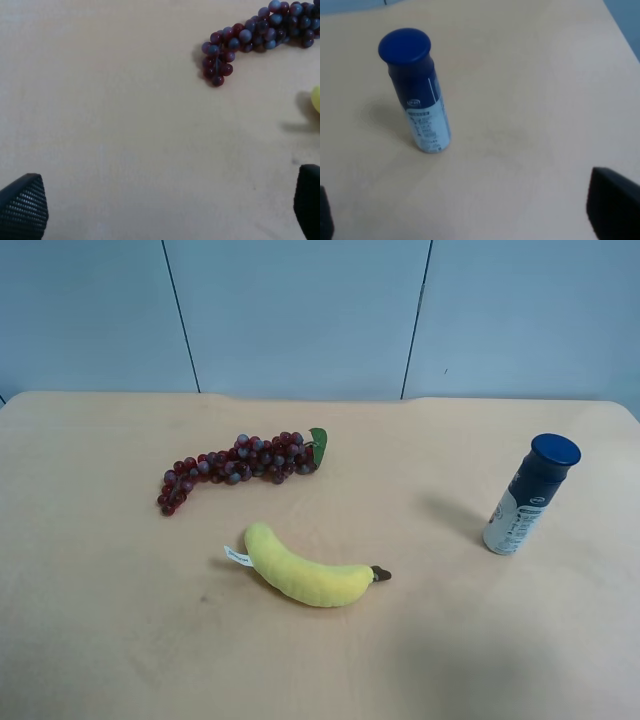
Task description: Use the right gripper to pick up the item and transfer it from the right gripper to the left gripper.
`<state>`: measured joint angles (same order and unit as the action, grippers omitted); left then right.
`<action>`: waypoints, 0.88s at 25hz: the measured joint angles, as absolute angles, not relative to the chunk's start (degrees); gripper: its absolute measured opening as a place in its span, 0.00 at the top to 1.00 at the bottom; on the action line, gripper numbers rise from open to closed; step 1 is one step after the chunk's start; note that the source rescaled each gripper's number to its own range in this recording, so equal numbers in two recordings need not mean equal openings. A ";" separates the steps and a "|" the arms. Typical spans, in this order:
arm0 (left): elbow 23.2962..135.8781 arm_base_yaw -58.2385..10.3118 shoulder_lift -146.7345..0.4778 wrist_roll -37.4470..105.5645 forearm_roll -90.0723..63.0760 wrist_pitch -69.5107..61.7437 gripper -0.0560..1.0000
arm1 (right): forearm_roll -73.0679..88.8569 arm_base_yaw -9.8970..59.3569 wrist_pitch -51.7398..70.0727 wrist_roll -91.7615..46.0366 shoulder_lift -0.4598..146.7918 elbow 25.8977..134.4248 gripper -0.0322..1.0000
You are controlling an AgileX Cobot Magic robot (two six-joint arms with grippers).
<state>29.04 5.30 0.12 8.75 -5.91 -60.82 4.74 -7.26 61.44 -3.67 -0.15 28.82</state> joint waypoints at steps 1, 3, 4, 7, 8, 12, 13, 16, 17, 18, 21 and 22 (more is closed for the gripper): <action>29.04 5.30 0.12 8.75 -5.91 -60.82 0.00 | 4.74 -7.26 61.44 -3.67 -0.15 28.82 0.00; 29.04 5.30 0.12 8.75 -5.91 -60.82 0.00 | 4.74 -7.26 61.44 -3.67 -0.15 28.82 0.00; 29.04 5.30 0.12 8.75 -5.91 -60.82 0.00 | 4.74 -7.26 61.44 -3.67 -0.15 28.82 0.00; 29.04 5.30 0.12 8.75 -5.91 -60.82 0.00 | 4.74 -7.26 61.44 -3.67 -0.15 28.82 0.00; 29.04 5.30 0.12 8.75 -5.91 -60.82 0.00 | 4.74 -7.26 61.44 -3.67 -0.15 28.82 0.00; 29.04 5.30 0.12 8.75 -5.91 -60.82 0.00 | 4.74 -7.26 61.44 -3.67 -0.15 28.82 0.00; 29.04 5.30 0.12 8.75 -5.91 -60.82 0.00 | 4.74 -7.26 61.44 -3.67 -0.15 28.82 0.00; 29.04 5.30 0.12 8.75 -5.91 -60.82 0.00 | 4.74 -7.26 61.44 -3.67 -0.15 28.82 0.00; 29.04 5.30 0.12 8.75 -5.91 -60.82 0.00 | 4.74 -7.26 61.44 -3.67 -0.15 28.82 0.00; 29.04 5.30 0.12 8.75 -5.91 -60.82 0.00 | 4.68 -7.26 61.44 -3.51 -0.15 28.82 0.00; 29.04 5.30 0.12 8.75 -5.91 -60.82 0.00 | 4.68 -7.26 61.44 -3.23 -0.15 28.82 0.00; 29.04 5.30 0.12 8.75 -5.91 -60.82 0.00 | 4.68 -7.26 61.44 -3.23 -0.15 28.82 0.00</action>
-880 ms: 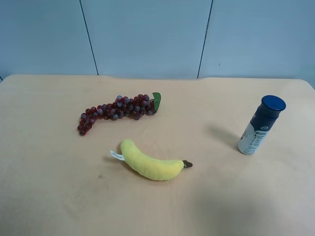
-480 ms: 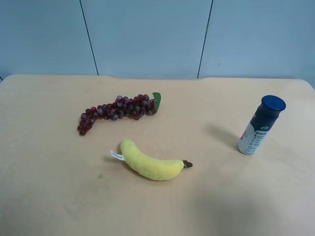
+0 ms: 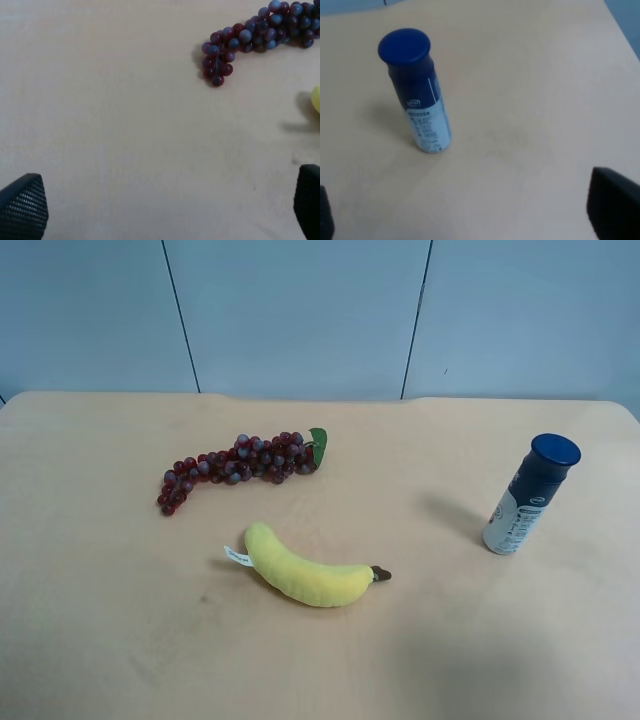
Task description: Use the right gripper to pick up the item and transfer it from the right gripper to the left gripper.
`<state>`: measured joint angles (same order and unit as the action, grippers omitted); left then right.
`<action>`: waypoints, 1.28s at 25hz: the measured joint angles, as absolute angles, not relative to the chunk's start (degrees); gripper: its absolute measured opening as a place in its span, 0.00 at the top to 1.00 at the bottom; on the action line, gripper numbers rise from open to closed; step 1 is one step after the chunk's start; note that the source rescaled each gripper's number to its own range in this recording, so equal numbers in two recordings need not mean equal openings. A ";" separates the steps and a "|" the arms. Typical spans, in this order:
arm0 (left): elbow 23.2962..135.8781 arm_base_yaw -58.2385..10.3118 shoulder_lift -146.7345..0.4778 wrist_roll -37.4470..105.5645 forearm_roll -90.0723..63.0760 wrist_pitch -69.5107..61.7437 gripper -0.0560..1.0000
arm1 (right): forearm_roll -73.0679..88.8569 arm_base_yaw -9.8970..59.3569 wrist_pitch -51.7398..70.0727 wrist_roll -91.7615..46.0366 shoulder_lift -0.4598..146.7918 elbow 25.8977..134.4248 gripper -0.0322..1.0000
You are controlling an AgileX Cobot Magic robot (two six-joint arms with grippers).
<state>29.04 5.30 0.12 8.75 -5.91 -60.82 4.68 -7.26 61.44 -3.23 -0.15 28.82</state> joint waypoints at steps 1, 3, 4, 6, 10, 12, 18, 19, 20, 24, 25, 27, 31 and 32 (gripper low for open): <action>29.04 5.30 0.12 8.75 -5.91 -60.82 0.00 | 4.68 -7.26 61.44 -3.23 -0.15 28.82 0.00; 29.04 5.30 0.12 8.75 -5.91 -60.82 0.00 | 4.68 -7.26 61.44 -3.23 -0.15 28.82 0.00; 29.04 5.30 0.12 8.75 -5.91 -60.82 0.00 | 4.68 -7.26 61.44 -3.23 -0.15 28.82 0.00; 29.04 5.30 0.12 8.75 -5.91 -60.82 0.00 | 4.68 -7.26 61.67 -3.23 0.15 29.12 0.00; 29.04 5.30 0.12 8.74 -5.91 -60.82 0.00 | 4.45 -7.26 62.80 -3.12 8.86 35.94 0.00; 29.04 5.30 0.12 8.74 -5.91 -60.82 0.00 | 3.76 -7.26 62.95 -3.12 15.26 41.47 0.00; 29.04 5.30 0.12 8.74 -5.91 -60.82 0.00 | 2.12 -6.18 66.43 -3.12 35.79 58.90 0.00; 29.04 5.30 0.12 8.74 -5.91 -60.82 0.00 | 2.02 -5.77 67.12 -3.12 38.28 61.15 0.00; 29.04 5.30 0.12 8.74 -5.91 -60.82 0.00 | 1.96 -5.53 67.86 -3.12 40.73 62.84 0.00; 29.04 5.30 0.12 8.74 -5.91 -60.82 0.00 | 1.90 -5.48 69.40 -1.72 51.94 68.92 0.00; 29.04 5.30 0.12 8.74 -5.91 -60.82 0.00 | 1.90 -5.48 69.40 -1.37 54.15 69.89 0.00; 29.04 5.30 0.12 8.74 -5.91 -60.82 0.00 | 1.90 -5.48 69.34 -0.71 58.81 71.58 0.00; 29.04 5.30 0.12 8.74 -5.91 -60.82 0.00 | 3.74 -5.48 69.40 -0.66 67.50 72.14 0.00; 29.04 5.30 0.12 8.74 -5.91 -60.82 0.00 | 4.40 -5.48 69.48 -0.66 69.17 72.25 0.00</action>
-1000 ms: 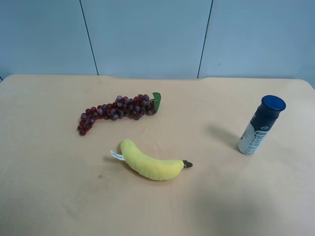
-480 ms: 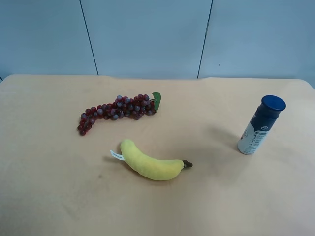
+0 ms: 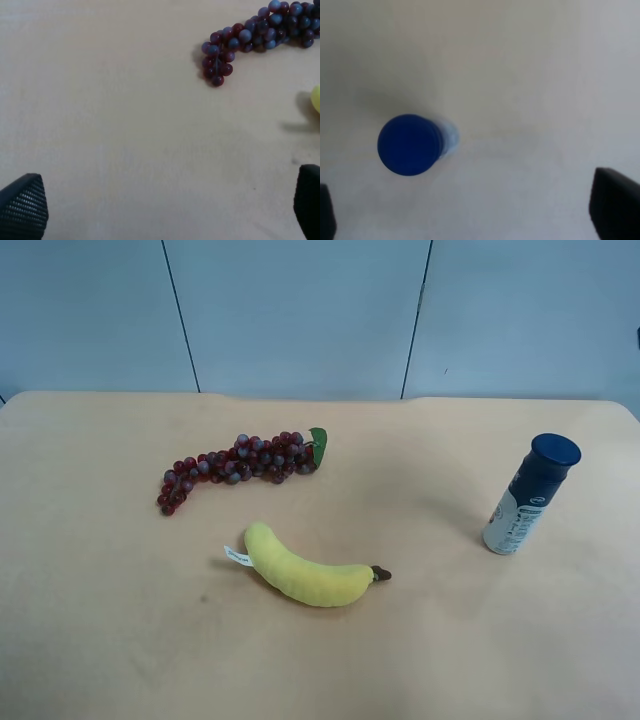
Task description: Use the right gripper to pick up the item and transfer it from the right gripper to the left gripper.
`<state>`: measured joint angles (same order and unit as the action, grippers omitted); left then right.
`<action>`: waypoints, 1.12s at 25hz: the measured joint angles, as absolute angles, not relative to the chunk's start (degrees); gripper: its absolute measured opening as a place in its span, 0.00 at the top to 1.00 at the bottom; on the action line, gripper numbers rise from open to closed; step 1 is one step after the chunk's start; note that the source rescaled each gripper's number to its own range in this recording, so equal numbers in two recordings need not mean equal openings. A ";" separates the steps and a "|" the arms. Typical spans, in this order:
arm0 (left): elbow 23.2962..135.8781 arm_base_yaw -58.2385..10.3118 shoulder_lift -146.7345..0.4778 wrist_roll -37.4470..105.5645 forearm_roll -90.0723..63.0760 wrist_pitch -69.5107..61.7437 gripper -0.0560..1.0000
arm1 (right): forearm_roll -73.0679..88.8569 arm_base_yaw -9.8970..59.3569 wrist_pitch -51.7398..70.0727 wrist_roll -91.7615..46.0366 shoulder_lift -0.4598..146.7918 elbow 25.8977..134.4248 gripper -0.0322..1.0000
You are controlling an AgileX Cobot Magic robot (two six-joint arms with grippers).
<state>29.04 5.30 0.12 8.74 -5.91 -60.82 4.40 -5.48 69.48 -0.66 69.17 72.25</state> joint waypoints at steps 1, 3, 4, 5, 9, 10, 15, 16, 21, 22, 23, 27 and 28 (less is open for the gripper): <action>29.04 5.30 0.12 8.74 -5.91 -60.82 0.00 | 5.07 -5.48 69.53 -0.73 71.16 72.31 0.00; 29.04 5.30 0.12 8.74 -5.91 -60.82 0.00 | 6.52 -5.48 69.53 -1.84 74.94 72.31 0.00; 29.04 5.30 0.12 8.74 -5.91 -60.82 0.00 | 7.21 -5.48 69.53 -2.40 76.68 72.31 0.00; 29.04 5.30 0.12 8.74 -5.91 -60.82 0.00 | 7.93 -5.48 69.53 -2.93 78.02 72.31 0.00; 29.04 5.30 0.12 8.74 -5.91 -60.82 0.00 | 11.12 -5.48 69.58 -5.48 83.19 72.31 0.00; 29.04 5.30 0.12 8.74 -5.91 -60.82 0.00 | 11.68 -5.48 69.58 -5.91 84.06 72.31 0.00; 29.04 5.30 0.12 8.74 -5.91 -60.82 0.00 | 13.77 -5.41 69.79 -6.78 87.31 72.31 0.00; 29.04 5.30 0.12 8.74 -5.91 -60.82 0.00 | 13.71 -4.88 69.79 -6.85 87.58 72.31 0.00; 29.04 5.30 0.12 8.74 -5.91 -60.82 0.00 | 10.39 0.21 69.83 -6.25 88.94 72.31 0.00; 29.04 5.30 0.12 8.74 -5.91 -60.82 0.00 | 8.88 1.55 69.83 -5.45 89.20 72.31 0.00; 29.04 5.30 0.12 8.74 -5.91 -60.82 0.00 | 7.28 2.60 69.75 -4.80 89.25 72.31 0.00; 29.04 5.30 0.12 8.74 -5.91 -60.82 0.00 | 2.61 5.54 68.92 -2.29 89.37 72.31 0.00; 29.04 5.30 0.12 8.74 -5.91 -60.82 0.00 | 2.20 5.55 68.85 -2.01 89.37 72.31 0.00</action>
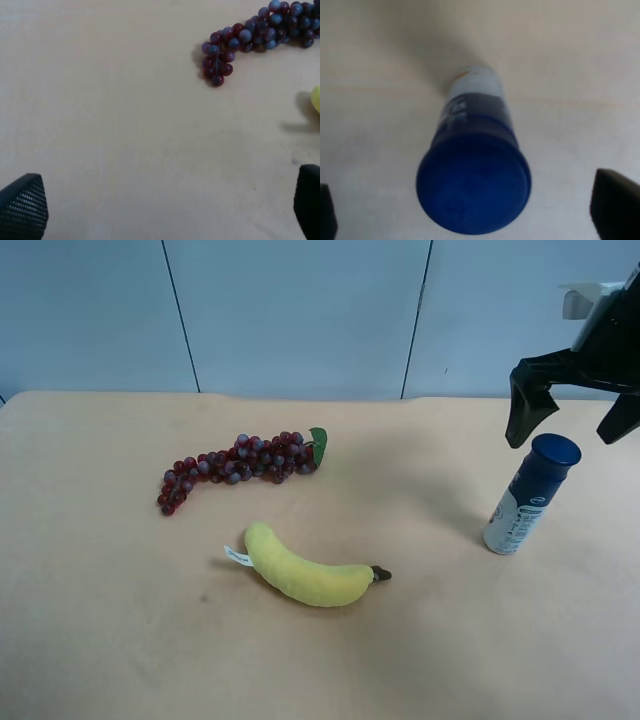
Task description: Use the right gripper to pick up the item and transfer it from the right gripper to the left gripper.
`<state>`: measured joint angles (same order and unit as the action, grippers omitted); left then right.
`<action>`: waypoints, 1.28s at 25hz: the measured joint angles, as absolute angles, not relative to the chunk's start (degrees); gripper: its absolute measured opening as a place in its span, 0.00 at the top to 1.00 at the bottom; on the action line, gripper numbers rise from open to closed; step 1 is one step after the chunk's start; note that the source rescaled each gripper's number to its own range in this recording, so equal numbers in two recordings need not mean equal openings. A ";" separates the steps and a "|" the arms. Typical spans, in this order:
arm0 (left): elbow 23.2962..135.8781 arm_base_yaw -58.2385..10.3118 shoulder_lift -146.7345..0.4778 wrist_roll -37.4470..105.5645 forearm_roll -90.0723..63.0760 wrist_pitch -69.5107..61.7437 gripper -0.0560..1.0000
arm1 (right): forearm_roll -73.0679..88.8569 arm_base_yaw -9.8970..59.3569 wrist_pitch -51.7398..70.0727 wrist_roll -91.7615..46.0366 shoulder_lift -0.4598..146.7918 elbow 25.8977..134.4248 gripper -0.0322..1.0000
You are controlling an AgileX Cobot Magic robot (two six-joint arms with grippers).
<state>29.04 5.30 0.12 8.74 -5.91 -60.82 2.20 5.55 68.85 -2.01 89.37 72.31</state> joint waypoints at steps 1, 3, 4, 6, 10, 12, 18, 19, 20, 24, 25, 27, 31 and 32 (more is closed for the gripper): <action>29.04 5.30 0.12 8.74 -5.91 -60.82 0.00 | 1.56 5.55 68.79 -1.75 89.37 72.31 0.00; 29.04 5.30 0.12 8.74 -5.91 -60.82 0.00 | 0.96 5.55 68.73 -1.28 89.77 72.31 0.00; 29.04 5.30 0.12 8.74 -5.91 -60.82 0.00 | 0.79 5.55 68.73 -1.15 90.14 72.31 0.00; 29.04 5.30 0.12 8.74 -5.91 -60.82 0.00 | 0.60 5.55 68.69 -1.04 91.22 72.31 0.00; 29.04 5.30 0.12 8.74 -5.91 -60.82 0.00 | 0.60 5.55 68.33 -0.75 93.65 72.31 0.00; 29.04 5.30 0.12 8.74 -5.91 -60.82 0.00 | 0.60 5.55 68.29 -0.70 94.88 72.31 0.00; 29.04 5.30 0.12 8.74 -5.91 -60.82 0.00 | 0.60 5.55 68.16 -0.70 97.68 72.31 0.00; 29.04 5.30 0.12 8.74 -5.91 -60.82 0.00 | 0.60 5.55 68.16 -0.70 98.21 72.31 0.00; 29.04 5.30 0.12 8.74 -5.91 -60.82 0.00 | 0.60 5.55 68.16 -0.70 98.65 72.31 0.00; 29.04 5.30 0.12 8.74 -5.91 -60.82 0.00 | 0.72 5.55 67.82 -0.70 99.57 72.31 0.04; 29.04 5.30 0.12 8.74 -5.91 -60.82 0.00 | 0.84 5.55 67.76 -0.70 99.65 72.31 0.10; 29.04 5.30 0.12 8.74 -5.91 -60.82 0.00 | 1.47 5.55 67.81 -0.70 99.77 72.31 0.24; 29.04 5.30 0.12 8.74 -5.91 -60.82 0.00 | 1.68 5.55 68.32 -0.70 100.59 72.31 0.62; 29.04 5.30 0.12 8.74 -5.91 -60.82 0.00 | 1.68 5.55 68.45 -0.70 100.67 72.31 0.75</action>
<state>29.04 5.30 0.12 8.74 -5.91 -60.82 1.68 5.55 68.45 -0.70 100.67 72.31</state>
